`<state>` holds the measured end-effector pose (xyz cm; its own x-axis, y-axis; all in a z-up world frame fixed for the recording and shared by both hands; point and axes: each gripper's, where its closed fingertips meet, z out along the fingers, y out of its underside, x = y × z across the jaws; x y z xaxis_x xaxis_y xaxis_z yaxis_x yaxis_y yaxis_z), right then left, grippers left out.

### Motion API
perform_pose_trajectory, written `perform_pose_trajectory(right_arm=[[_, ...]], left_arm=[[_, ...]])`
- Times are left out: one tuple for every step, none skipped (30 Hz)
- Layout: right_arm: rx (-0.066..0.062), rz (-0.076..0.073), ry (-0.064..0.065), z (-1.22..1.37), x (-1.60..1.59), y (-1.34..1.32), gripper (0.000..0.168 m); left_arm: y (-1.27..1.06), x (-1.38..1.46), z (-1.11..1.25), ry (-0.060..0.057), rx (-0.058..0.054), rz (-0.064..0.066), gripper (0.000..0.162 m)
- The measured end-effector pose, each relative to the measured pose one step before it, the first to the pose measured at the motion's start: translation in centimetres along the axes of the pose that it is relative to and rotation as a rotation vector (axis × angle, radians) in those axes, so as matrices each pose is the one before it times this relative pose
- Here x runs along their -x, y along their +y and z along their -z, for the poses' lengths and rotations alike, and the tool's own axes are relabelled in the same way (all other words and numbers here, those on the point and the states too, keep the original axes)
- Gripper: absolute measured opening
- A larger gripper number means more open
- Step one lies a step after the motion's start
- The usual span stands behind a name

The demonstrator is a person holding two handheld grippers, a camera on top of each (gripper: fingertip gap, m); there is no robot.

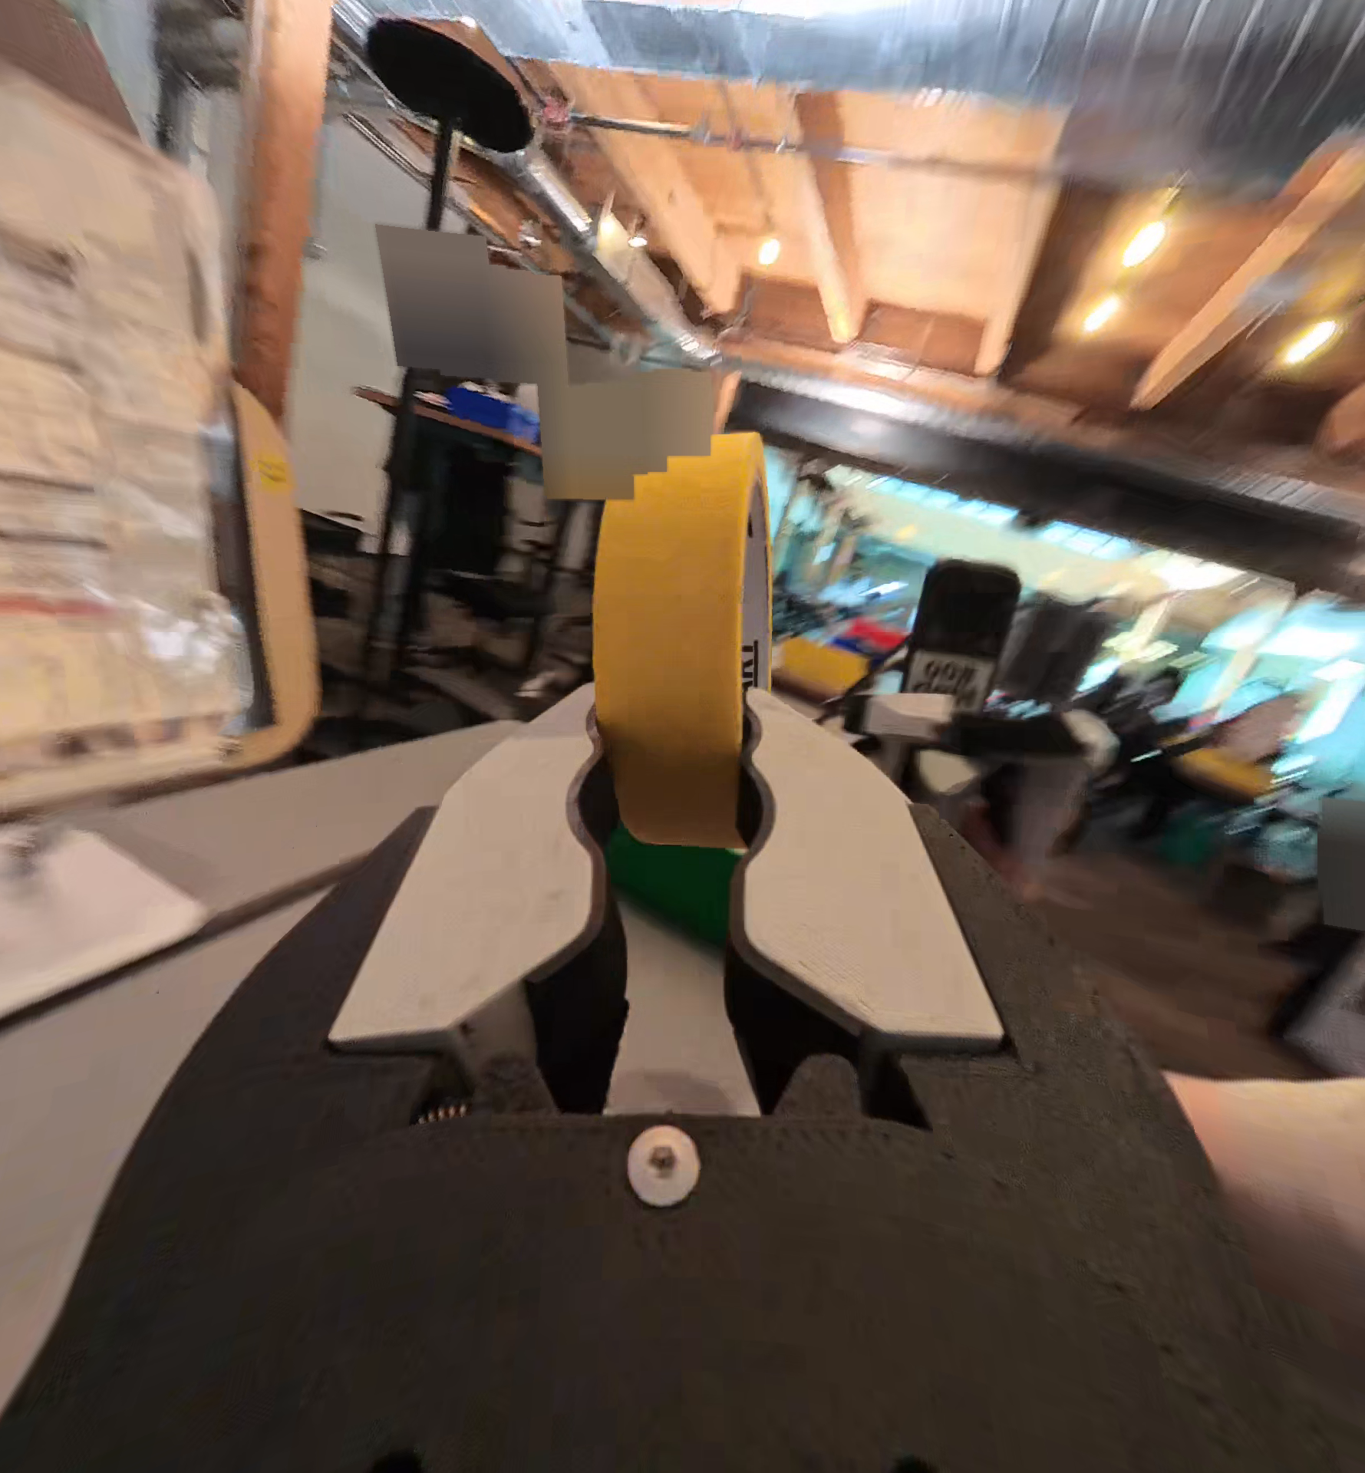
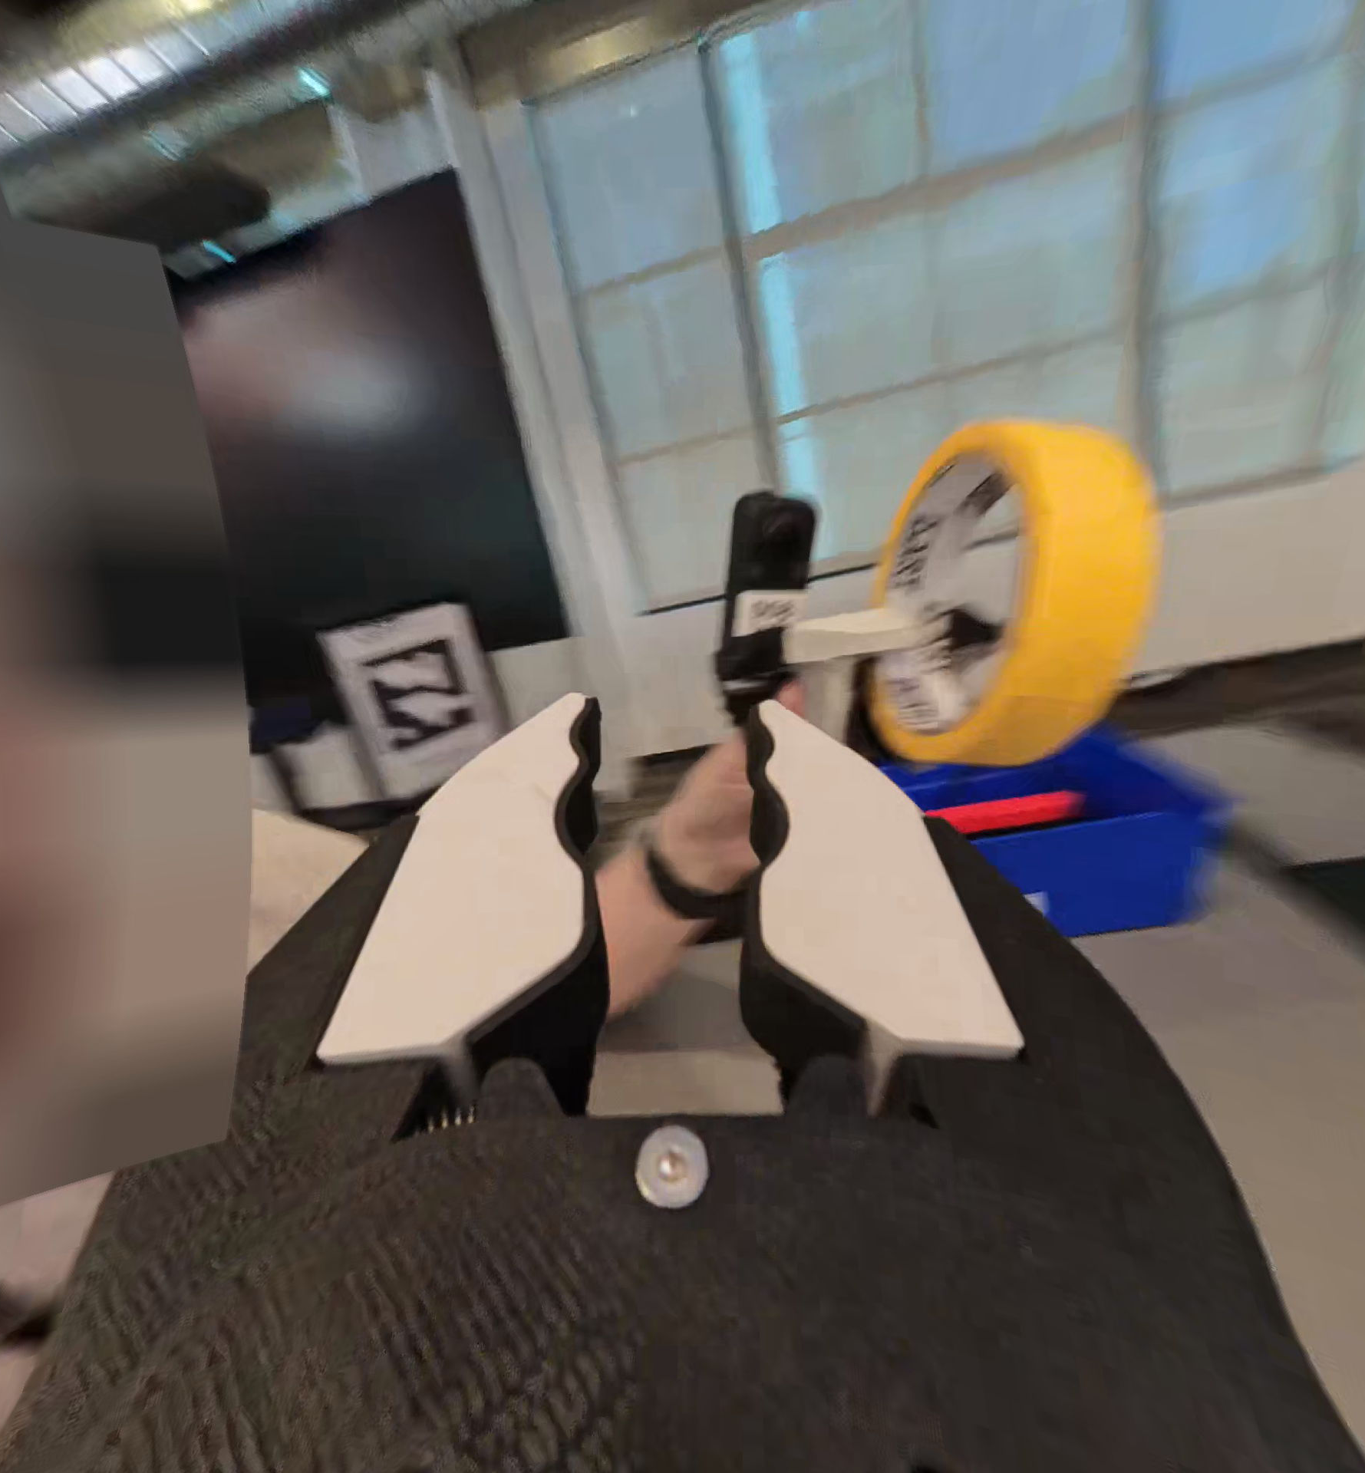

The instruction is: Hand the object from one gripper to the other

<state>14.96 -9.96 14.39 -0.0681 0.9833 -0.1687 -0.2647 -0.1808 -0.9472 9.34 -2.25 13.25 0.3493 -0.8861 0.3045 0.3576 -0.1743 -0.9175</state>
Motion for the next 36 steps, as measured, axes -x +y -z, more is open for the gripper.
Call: perform_pose_trajectory(right_arm=[[-0.0252,0.1641,0.1086,0.529,-0.973,-0.579,0.037],[-0.0171,0.2015,0.1131,0.536,-1.006,-0.316,0.046],[0.0082,0.2334,0.1043,0.447,-0.786,0.211,0.052],[0.0372,0.2356,0.0872,0.283,-0.403,0.630,0.054],[0.0533,0.2172,0.0675,0.029,0.046,0.718,0.057],[0.0512,0.1915,0.0427,-0.207,0.507,0.475,0.060],[0.0485,0.1644,0.0248,-0.332,0.755,0.283,0.064],[0.0417,0.1419,0.0108,-0.349,0.905,0.159,0.067],[0.0272,0.1245,0.0143,-0.283,0.814,0.067,0.068],[0.0171,0.1052,0.0443,-0.195,0.320,0.109,0.068],[0.0154,0.0825,0.0447,-0.145,0.150,0.227,0.066],[0.0161,0.0549,0.0119,-0.117,0.373,0.357,0.064],[0.0138,0.0174,-0.0081,-0.114,0.387,0.416,0.064],[0.0022,-0.0223,-0.0134,-0.034,0.162,0.325,0.063],[-0.0256,-0.0591,-0.0160,0.103,-0.067,-0.030,0.063],[-0.0505,-0.0961,-0.0389,0.274,-0.004,-0.390,0.061],[-0.0570,-0.1237,-0.0426,0.308,-0.128,-0.533,0.060],[-0.0398,-0.1206,-0.0097,0.267,-0.659,-0.372,0.058],[-0.0233,-0.0972,0.0041,0.226,-0.859,-0.264,0.059],[-0.0228,-0.0526,-0.0157,0.244,-0.388,-0.365,0.065],[-0.0203,0.0134,-0.0175,0.308,-0.030,-0.385,0.067],[-0.0068,0.0854,-0.0005,0.308,0.106,-0.252,0.067],[0.0069,0.1228,0.0082,0.206,0.200,-0.121,0.067],[0.0130,0.1062,0.0000,0.075,0.344,-0.065,0.067],[0.0107,0.0416,-0.0005,-0.076,0.224,-0.047,0.067],[-0.0011,-0.0397,0.0000,-0.169,0.003,-0.066,0.067],[-0.0213,-0.1034,-0.0108,-0.175,-0.037,-0.180,0.067],[-0.0340,-0.1220,-0.0183,-0.080,-0.072,-0.269,0.067],[-0.0339,-0.0972,-0.0108,0.042,-0.215,-0.297,0.067],[-0.0243,-0.0488,0.0067,0.142,-0.403,-0.275,0.068],[-0.0075,0.0107,0.0193,0.182,-0.436,-0.158,0.071],[0.0160,0.0720,0.0141,0.137,-0.156,0.098,0.073],[0.0399,0.1180,0.0026,0.040,0.214,0.405,0.075],[0.0552,0.1393,-0.0013,-0.097,0.440,0.621,0.078],[0.0558,0.1329,0.0002,-0.231,0.564,0.617,0.080],[0.0448,0.1004,-0.0010,-0.348,0.623,0.454,0.081]], left_arm=[[-0.215,-0.088,0.194,0.0571,-0.0109,0.1089,0.026],[-0.088,-0.041,0.112,0.0472,-0.0088,0.1012,0.026],[0.015,-0.010,0.021,0.0378,-0.0097,0.0863,0.026],[0.249,0.084,-0.100,0.0255,0.0023,0.0713,0.026],[0.458,0.236,-0.216,0.0088,0.0130,0.0532,0.026],[0.568,0.358,-0.306,-0.0058,0.0151,0.0377,0.026],[0.613,0.383,-0.359,-0.0120,0.0147,0.0292,0.026],[0.655,0.376,-0.364,-0.0106,0.0146,0.0398,0.026],[0.596,0.259,-0.338,0.0008,0.0105,0.0482,0.026],[0.482,0.234,-0.267,0.0028,0.0055,0.0431,0.026],[0.426,0.180,-0.240,0.0032,0.0085,0.0299,0.026],[0.447,0.103,-0.219,0.0037,0.0180,0.0164,0.026],[0.381,0.031,-0.190,0.0009,0.0198,0.0034,0.026],[0.214,-0.022,-0.106,-0.0002,0.0137,-0.0049,0.026],[0.038,0.029,-0.023,-0.0061,0.0055,-0.0121,0.026],[-0.010,-0.042,0.032,-0.0016,0.0089,-0.0166,0.026],[-0.111,-0.130,0.070,0.0043,0.0046,-0.0203,0.025],[-0.048,-0.205,0.060,0.0082,0.0074,-0.0111,0.026],[0.147,-0.366,0.016,0.0204,0.0210,0.0034,0.026],[0.412,-0.495,-0.061,0.0315,0.0394,0.0157,0.026],[0.374,-0.320,-0.054,0.0195,0.0320,0.0179,0.026],[0.350,0.041,-0.055,-0.0050,0.0257,0.0044,0.026],[0.229,0.238,-0.033,-0.0158,0.0180,-0.0049,0.026],[-0.070,0.203,0.060,-0.0082,-0.0048,0.0030,0.026],[-0.146,-0.011,0.096,0.0131,-0.0084,0.0143,0.026],[-0.285,-0.318,0.109,0.0350,-0.0152,0.0127,0.026],[-0.390,-0.577,0.089,0.0471,-0.0223,0.0048,0.026],[-0.337,-0.616,0.049,0.0420,-0.0194,-0.0076,0.026],[-0.085,-0.265,0.031,0.0128,-0.0008,-0.0089,0.026],[0.129,0.081,0.054,-0.0138,0.0152,-0.0076,0.026],[0.212,0.183,0.059,-0.0189,0.0196,-0.0044,0.026],[0.164,0.173,0.068,-0.0146,0.0162,0.0032,0.026],[0.181,0.309,0.100,-0.0188,0.0148,0.0139,0.026],[0.132,0.441,0.128,-0.0225,0.0113,0.0129,0.026],[-0.008,0.525,0.107,-0.0242,0.0008,0.0024,0.026],[0.034,0.632,0.052,-0.0299,0.0024,0.0035,0.026]])
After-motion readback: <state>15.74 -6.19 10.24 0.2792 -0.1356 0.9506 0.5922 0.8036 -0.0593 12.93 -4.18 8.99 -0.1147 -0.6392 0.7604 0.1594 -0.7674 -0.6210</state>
